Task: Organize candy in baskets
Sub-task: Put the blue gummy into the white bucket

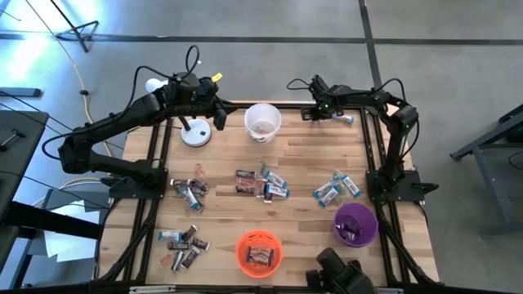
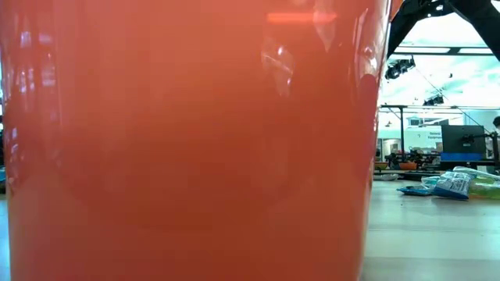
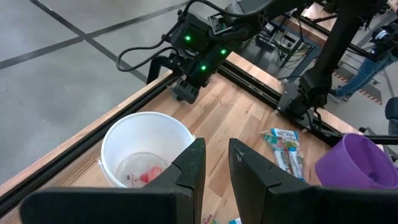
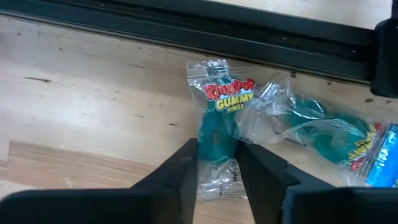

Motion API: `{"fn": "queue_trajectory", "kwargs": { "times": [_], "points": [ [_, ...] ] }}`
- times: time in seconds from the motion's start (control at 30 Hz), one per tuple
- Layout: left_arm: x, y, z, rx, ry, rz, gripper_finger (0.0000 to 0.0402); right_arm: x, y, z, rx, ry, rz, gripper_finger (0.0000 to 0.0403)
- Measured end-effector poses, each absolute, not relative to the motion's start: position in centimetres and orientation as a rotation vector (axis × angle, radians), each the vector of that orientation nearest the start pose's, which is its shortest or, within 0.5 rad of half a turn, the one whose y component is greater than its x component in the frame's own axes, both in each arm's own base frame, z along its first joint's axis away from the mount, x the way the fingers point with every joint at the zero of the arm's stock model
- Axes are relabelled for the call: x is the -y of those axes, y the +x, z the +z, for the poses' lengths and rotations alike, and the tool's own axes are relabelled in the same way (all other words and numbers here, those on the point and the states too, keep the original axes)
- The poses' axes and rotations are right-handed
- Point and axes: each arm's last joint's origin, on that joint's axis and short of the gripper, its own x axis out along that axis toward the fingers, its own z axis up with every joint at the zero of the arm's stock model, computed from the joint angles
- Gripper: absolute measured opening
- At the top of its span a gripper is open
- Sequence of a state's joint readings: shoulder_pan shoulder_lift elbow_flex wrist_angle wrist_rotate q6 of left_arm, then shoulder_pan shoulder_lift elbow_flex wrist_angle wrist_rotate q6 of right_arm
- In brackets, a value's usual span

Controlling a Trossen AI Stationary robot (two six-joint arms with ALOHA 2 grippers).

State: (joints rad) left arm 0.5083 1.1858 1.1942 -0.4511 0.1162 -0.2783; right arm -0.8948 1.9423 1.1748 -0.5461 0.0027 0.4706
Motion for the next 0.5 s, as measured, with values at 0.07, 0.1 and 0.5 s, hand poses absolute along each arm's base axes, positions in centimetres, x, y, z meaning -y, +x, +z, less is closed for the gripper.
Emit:
{"fn": "queue_trajectory", "kwargs": {
  "times": [0.07,0.1,0.5],
  "points": [
    [-12.0,22.2,36.9,-0.369,-0.407,0.444,0.0055,27.9,22.4,12.9,-1.053,0.972,-1.05,0.0069],
    [-12.0,22.2,36.9,-0.369,-0.407,0.444,0.0055,27.8,22.4,12.9,-1.057,0.976,-1.037,0.0055],
    [-12.0,22.2,36.9,-0.367,-0.415,0.444,0.0055,26.6,21.9,14.5,-1.081,1.035,-0.94,0.0005]
  ]
}}
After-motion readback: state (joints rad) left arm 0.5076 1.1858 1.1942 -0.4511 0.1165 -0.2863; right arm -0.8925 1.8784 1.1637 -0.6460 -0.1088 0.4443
